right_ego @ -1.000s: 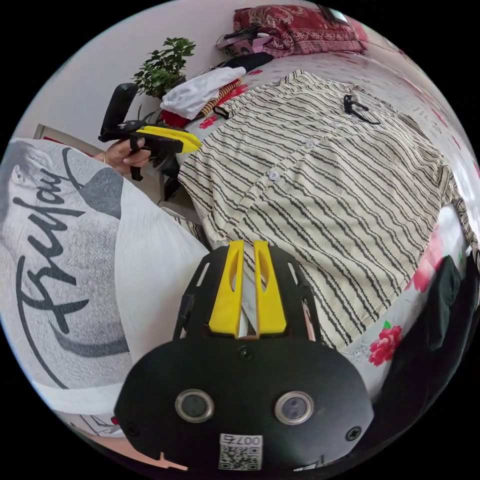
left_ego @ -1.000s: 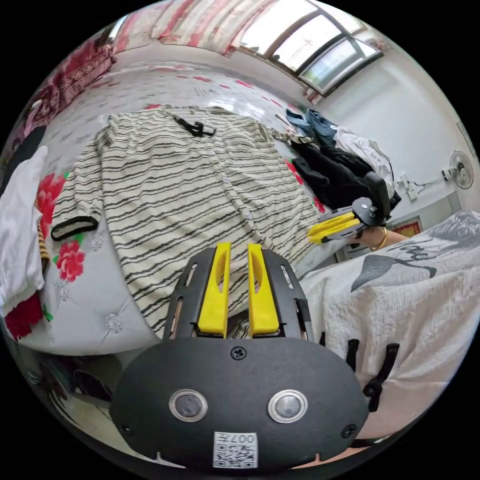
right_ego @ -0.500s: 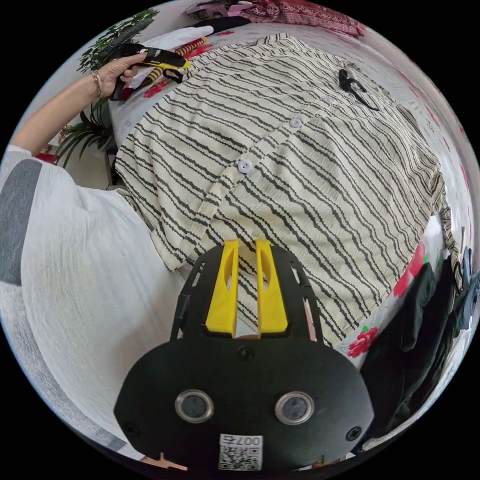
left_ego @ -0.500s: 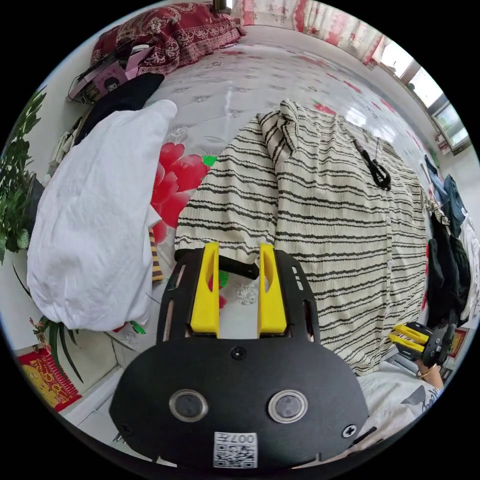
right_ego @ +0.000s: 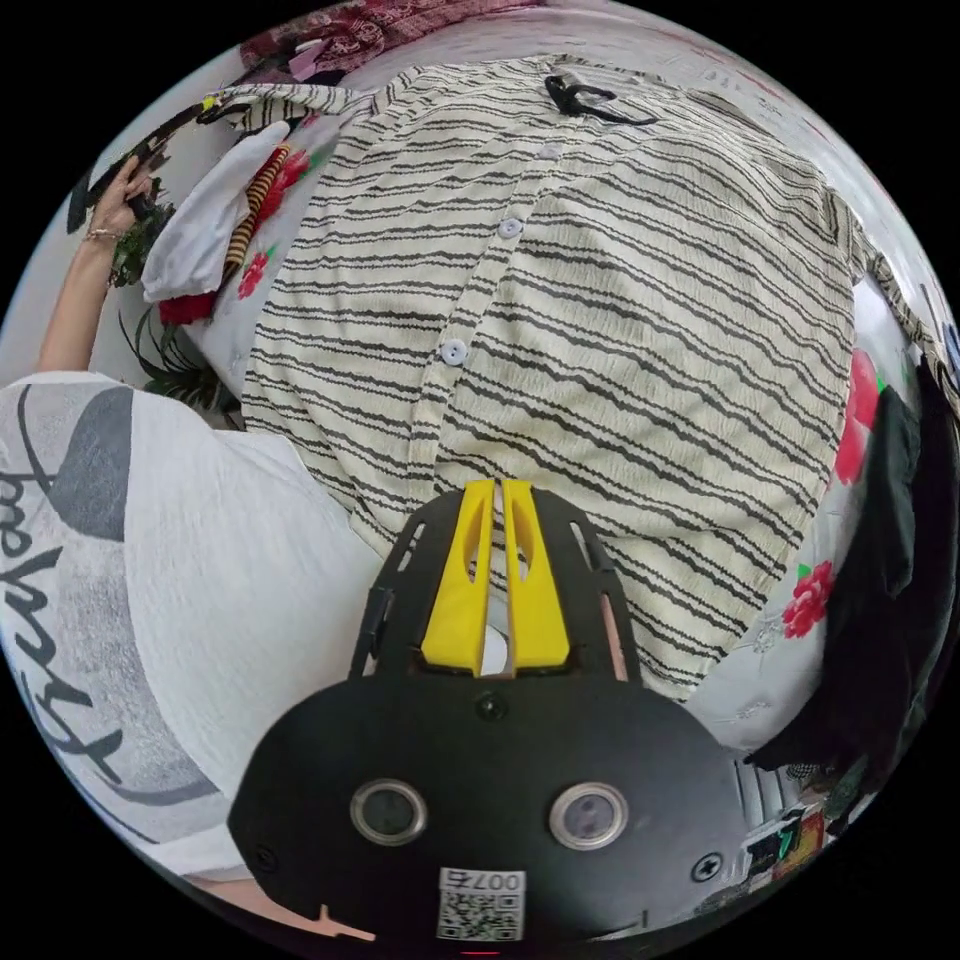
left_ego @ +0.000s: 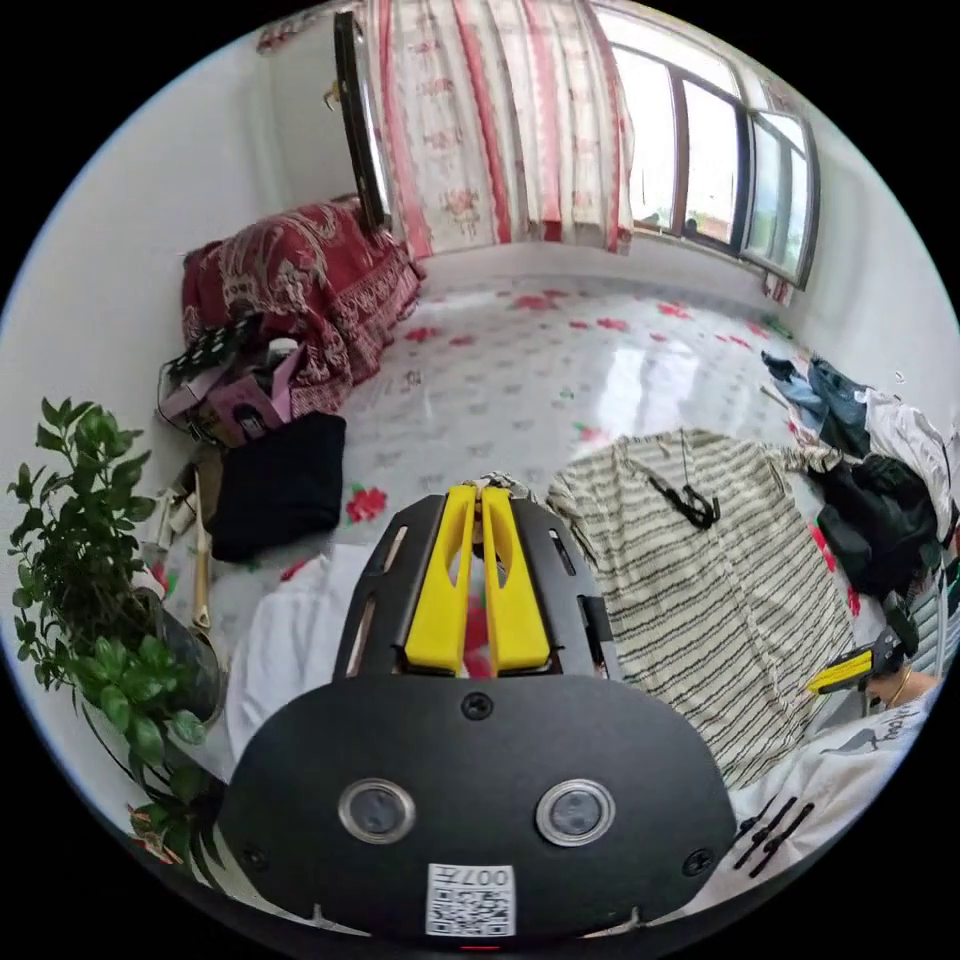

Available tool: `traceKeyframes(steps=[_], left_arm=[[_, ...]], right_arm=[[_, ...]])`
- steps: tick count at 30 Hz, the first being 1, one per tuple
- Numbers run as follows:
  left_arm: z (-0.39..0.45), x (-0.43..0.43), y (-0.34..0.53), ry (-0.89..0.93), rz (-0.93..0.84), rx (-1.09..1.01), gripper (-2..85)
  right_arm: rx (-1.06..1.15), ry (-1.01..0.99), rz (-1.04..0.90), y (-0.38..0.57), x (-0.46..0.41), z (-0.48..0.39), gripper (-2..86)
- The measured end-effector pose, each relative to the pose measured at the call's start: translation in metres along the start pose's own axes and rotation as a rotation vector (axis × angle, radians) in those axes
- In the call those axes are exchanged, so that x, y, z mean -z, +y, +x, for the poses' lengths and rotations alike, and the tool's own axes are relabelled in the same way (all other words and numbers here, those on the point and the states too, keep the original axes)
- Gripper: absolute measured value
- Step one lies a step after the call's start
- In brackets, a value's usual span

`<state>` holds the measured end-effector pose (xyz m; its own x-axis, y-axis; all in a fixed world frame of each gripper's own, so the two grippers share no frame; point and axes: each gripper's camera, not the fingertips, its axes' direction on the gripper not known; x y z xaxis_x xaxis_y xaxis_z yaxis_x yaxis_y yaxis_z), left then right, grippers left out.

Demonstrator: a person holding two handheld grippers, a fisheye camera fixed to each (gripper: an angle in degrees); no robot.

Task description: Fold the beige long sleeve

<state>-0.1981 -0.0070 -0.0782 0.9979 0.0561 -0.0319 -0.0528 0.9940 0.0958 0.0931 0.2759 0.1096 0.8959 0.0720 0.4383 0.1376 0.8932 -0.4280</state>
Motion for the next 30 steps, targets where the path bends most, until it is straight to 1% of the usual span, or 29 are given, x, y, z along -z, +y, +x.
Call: traceKeyframes(steps=[2,3,5,9,10,12,15,18,20,21,23,24,25,26,27,28,29,30], left_arm=[[-0.055,0.012,-0.006,-0.033,0.096,0.109,-0.9],[-0.068,0.010,-0.005,-0.039,0.098,0.142,-0.9],[-0.111,-0.003,-0.002,-0.020,0.068,0.255,-1.0],[-0.147,-0.011,0.011,0.013,0.057,0.426,-1.0],[-0.153,-0.004,0.017,0.005,0.087,0.480,-0.9],[-0.154,0.012,0.024,0.036,0.166,0.494,-0.9],[-0.132,0.033,0.017,0.078,0.228,0.373,-0.9],[-0.084,0.048,-0.010,0.199,0.262,0.195,-0.8],[-0.020,0.059,-0.039,0.347,0.289,0.000,-0.5],[-0.001,0.062,-0.046,0.394,0.297,-0.056,-0.3],[0.086,0.068,-0.066,0.608,0.319,-0.262,1.6],[0.109,0.067,-0.067,0.671,0.320,-0.304,2.7],[0.154,0.063,-0.066,0.796,0.314,-0.394,5.9],[0.200,0.054,-0.060,0.856,0.274,-0.505,10.3],[0.221,0.047,-0.056,0.856,0.236,-0.551,12.4],[0.257,0.029,-0.049,0.826,0.131,-0.602,16.6],[0.280,0.010,-0.038,0.787,0.043,-0.632,17.3],[0.288,0.002,-0.031,0.762,0.021,-0.639,17.6]], right_arm=[[-0.028,-0.036,0.096,0.007,0.024,0.002,-0.1],[-0.038,-0.056,0.150,0.011,0.037,0.003,-0.1],[-0.038,-0.080,0.191,0.015,0.049,0.004,-0.2],[0.018,-0.038,0.170,0.015,0.056,0.002,-0.2],[0.025,-0.026,0.162,0.014,0.056,0.002,-0.2],[0.046,-0.007,0.142,0.012,0.055,0.004,-0.1],[0.048,-0.048,0.154,0.012,0.058,0.012,-0.1],[0.046,-0.081,0.171,0.011,0.065,0.021,0.0],[0.041,-0.085,0.185,0.011,0.071,0.026,0.0],[0.033,-0.089,0.199,0.012,0.076,0.031,0.1],[0.016,-0.103,0.217,0.014,0.083,0.039,0.2],[0.002,-0.106,0.227,0.015,0.086,0.044,0.3],[-0.007,-0.105,0.231,0.016,0.087,0.047,0.4],[-0.028,-0.108,0.233,0.017,0.090,0.054,0.6],[-0.049,-0.115,0.238,0.018,0.094,0.059,1.0],[-0.058,-0.119,0.244,0.019,0.096,0.062,1.1],[-0.073,-0.127,0.254,0.021,0.100,0.067,1.6],[-0.083,-0.130,0.263,0.024,0.104,0.072,2.0]])
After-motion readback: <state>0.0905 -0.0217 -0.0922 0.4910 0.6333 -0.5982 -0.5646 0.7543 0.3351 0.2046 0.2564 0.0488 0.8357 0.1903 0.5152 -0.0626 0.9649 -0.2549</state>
